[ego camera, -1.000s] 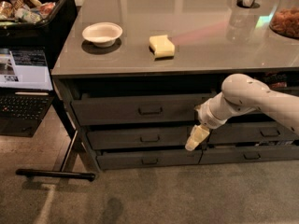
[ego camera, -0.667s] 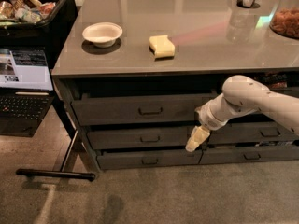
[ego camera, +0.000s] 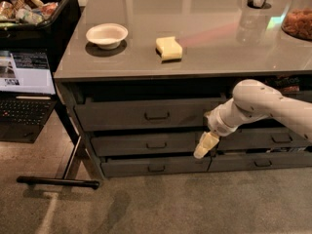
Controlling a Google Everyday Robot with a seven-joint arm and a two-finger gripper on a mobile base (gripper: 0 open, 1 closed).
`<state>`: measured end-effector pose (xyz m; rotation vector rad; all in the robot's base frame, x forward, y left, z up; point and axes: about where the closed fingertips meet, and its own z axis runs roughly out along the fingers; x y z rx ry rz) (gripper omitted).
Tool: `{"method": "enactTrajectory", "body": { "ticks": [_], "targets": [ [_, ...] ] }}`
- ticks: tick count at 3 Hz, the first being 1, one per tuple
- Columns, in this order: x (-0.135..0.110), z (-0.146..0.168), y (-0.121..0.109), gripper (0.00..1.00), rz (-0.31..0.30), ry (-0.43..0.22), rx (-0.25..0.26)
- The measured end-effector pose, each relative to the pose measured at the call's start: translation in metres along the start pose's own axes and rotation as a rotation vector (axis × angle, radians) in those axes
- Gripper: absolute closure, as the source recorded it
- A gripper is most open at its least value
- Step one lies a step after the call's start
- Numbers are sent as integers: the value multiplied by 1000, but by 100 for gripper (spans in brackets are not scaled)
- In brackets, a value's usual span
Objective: Close top drawer
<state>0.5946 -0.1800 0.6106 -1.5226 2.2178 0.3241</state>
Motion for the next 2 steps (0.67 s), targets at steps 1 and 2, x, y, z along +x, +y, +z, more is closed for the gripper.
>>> {"method": "enactTrajectory", "body": {
  "ticks": [1,2],
  "targets": [
    [-14,7,-10,0,-43,-17,4],
    [-13,6,-9,0,-43,-17,4]
  ]
}}
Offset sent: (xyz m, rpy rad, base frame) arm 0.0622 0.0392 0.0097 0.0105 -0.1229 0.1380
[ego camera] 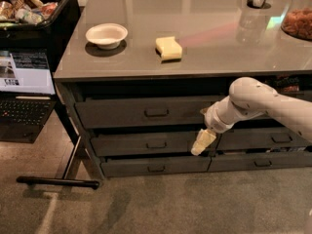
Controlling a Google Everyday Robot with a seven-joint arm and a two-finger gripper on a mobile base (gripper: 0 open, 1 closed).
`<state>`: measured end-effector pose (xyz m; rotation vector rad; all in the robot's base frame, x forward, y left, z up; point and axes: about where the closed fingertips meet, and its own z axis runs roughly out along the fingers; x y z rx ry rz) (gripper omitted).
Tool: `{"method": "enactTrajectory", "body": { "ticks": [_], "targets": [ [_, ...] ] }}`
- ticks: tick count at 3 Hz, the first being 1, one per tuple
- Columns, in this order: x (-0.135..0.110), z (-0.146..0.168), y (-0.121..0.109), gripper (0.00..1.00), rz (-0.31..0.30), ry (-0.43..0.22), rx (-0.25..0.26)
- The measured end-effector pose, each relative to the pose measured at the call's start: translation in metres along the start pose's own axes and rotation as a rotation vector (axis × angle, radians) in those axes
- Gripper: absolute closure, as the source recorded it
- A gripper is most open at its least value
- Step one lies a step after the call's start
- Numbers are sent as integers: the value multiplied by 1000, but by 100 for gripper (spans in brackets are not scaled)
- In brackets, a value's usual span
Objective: Close top drawer
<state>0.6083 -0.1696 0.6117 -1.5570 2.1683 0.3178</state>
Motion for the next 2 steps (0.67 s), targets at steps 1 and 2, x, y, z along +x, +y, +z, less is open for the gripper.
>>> {"method": "enactTrajectory", "body": {
  "ticks": [1,2],
  "targets": [
    [-12,5,-8,0,-39,-15,6],
    [-11,6,-8,0,-39,-15,6]
  ]
}}
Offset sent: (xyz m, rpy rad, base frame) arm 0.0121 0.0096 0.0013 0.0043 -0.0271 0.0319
